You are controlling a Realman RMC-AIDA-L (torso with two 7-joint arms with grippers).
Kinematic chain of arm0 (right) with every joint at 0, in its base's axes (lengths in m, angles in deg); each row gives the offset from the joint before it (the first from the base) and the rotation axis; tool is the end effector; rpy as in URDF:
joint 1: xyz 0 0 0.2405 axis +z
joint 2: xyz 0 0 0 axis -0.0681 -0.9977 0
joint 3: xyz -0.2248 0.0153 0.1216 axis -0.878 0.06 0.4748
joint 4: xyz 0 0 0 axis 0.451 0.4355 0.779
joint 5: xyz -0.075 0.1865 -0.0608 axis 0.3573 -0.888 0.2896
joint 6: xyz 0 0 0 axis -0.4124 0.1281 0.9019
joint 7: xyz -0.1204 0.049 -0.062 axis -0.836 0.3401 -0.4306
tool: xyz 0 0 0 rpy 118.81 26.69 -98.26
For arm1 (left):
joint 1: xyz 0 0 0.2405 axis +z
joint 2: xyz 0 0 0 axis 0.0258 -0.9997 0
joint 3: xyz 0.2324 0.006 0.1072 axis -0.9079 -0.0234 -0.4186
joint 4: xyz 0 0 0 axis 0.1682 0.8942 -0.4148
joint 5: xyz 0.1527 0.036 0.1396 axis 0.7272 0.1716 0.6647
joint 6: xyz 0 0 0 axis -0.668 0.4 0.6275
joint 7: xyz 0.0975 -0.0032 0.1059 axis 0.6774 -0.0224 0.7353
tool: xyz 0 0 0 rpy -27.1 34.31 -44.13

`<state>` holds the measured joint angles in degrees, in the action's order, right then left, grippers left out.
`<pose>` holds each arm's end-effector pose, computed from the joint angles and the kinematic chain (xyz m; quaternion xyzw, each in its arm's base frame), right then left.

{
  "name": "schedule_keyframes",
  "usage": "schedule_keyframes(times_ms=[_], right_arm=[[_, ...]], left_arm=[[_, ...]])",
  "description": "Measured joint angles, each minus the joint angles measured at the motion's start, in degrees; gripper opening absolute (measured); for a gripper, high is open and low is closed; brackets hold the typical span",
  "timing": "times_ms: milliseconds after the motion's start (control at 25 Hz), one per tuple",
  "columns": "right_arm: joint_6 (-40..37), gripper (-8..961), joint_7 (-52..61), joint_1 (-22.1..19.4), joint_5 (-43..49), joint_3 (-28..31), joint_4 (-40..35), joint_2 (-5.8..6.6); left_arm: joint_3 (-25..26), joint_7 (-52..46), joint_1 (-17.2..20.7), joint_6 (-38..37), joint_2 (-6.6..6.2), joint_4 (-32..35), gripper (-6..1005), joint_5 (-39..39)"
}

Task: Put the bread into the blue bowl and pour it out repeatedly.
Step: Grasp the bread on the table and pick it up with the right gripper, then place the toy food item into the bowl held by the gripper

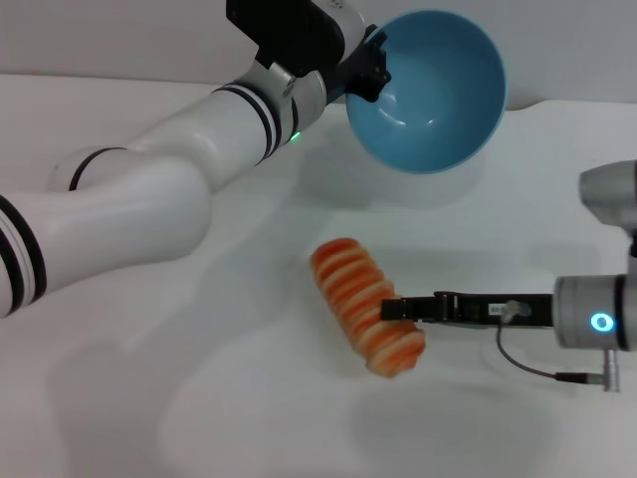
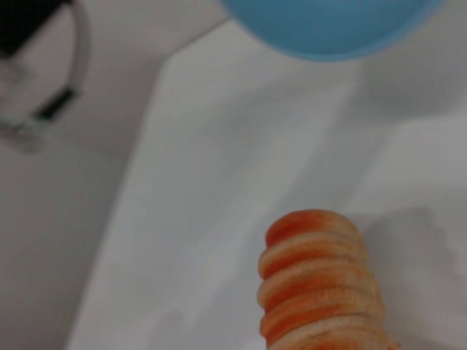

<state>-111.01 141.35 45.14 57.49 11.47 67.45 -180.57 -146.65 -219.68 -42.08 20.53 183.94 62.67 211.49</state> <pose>0.2625 0.3254 -0.1014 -0.7967 0.5827 0.1592 0.0213 -0.1508 0.4264 -0.0963 -0.8701 -0.1222 -0.1231 0.4614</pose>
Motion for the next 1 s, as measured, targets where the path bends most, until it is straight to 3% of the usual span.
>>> schedule_keyframes(times_ms=[240,280,480,760,1000], right_arm=[[-14.76,333,-0.02,-5.27,-0.15,0.96,-10.87,0.31],[-18.96,325,-0.03,-6.94,-0.20,2.61,-13.98,0.39],[-26.11,286,0.05,-11.16,-0.15,9.28,-21.27,0.54],[-28.91,198,0.25,-15.62,0.30,19.58,-26.23,1.34],[-28.36,179,-0.89,-16.51,0.11,24.31,-27.33,1.38]], left_arm=[[3.56,-0.02,-2.75,-3.44,-0.12,-4.49,0,0.00],[6.22,-0.02,-4.82,-6.71,-0.18,-7.11,0,0.00],[9.92,0.26,-7.46,-11.59,-0.37,-9.90,-1,0.18],[10.29,0.48,-7.93,-13.62,-0.39,-10.48,-1,0.42],[8.87,0.48,-7.78,-18.17,-0.12,-8.64,-1,0.47]])
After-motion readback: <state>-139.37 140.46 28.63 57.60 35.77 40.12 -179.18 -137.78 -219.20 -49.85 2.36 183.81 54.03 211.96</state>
